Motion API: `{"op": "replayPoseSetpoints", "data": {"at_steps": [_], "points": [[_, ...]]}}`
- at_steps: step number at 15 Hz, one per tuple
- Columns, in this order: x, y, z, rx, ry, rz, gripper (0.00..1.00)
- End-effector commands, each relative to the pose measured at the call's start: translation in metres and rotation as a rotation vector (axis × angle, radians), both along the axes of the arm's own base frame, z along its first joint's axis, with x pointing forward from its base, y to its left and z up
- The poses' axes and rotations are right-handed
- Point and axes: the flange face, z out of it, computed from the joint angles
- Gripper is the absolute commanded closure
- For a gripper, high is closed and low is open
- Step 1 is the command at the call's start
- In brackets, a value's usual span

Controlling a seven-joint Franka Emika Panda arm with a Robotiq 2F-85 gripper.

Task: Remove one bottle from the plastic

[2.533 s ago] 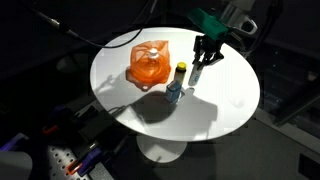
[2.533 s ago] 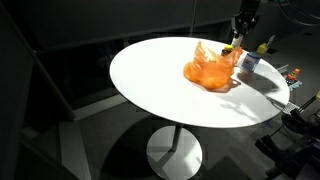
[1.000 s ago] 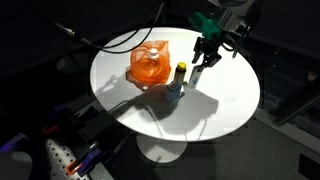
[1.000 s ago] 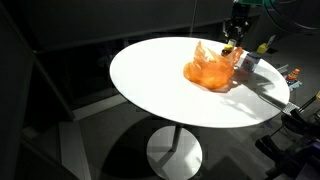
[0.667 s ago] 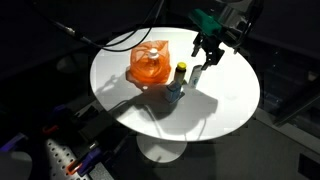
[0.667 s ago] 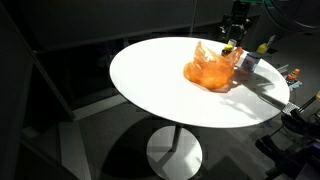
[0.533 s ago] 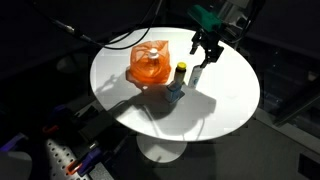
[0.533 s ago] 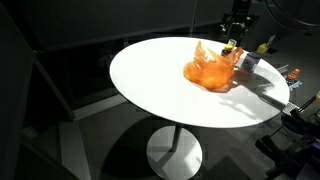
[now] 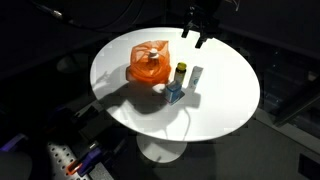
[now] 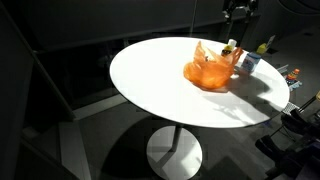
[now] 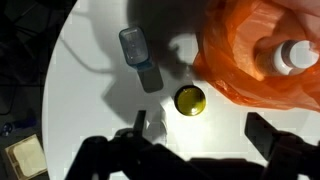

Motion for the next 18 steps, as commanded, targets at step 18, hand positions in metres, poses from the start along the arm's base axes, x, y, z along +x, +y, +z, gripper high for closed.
{"op": "replayPoseSetpoints", "data": {"at_steps": [18], "points": [[-0.128, 0.1, 0.122, -0.118, -0.145, 0.361, 0.0]]}}
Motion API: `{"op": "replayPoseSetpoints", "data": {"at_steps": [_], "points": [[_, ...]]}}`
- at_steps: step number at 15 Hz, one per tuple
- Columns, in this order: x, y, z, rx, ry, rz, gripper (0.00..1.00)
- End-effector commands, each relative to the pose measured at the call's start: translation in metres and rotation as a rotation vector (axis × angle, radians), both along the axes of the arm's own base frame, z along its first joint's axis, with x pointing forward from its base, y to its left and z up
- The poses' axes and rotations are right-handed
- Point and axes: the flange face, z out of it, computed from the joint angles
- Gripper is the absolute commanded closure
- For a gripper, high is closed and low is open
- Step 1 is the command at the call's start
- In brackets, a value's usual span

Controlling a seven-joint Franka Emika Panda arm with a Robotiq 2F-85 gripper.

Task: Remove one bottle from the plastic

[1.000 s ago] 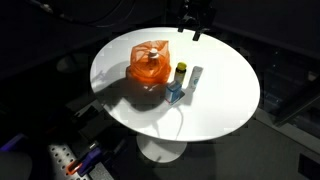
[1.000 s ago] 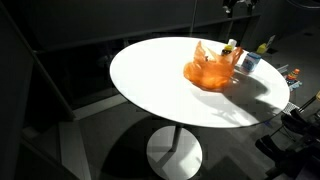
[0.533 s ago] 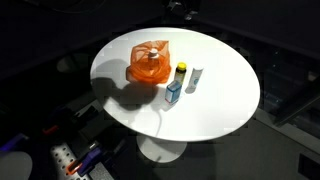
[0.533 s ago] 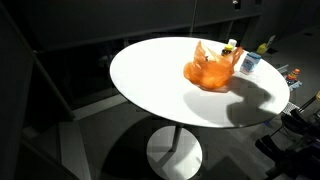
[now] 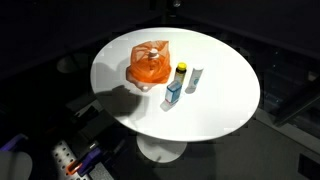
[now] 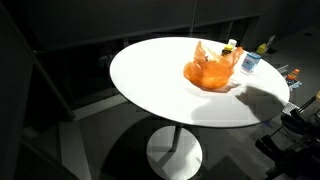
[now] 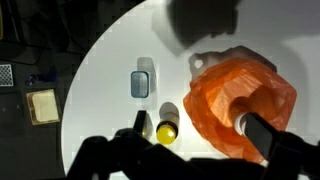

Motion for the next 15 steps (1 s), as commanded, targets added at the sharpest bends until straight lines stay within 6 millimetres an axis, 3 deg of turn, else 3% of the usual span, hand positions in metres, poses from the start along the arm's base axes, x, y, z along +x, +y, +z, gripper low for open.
{"op": "replayPoseSetpoints", "data": {"at_steps": [1, 8, 9, 15], "points": [[-0.032, 0.005, 0.017, -0.011, -0.091, 0.099, 0.0], [-0.055, 0.005, 0.023, 0.022, -0.191, 0.166, 0.0], [-0.044, 0.007, 0.02, 0.013, -0.168, 0.14, 0.0], [-0.045, 0.008, 0.016, 0.014, -0.163, 0.142, 0.0]]}}
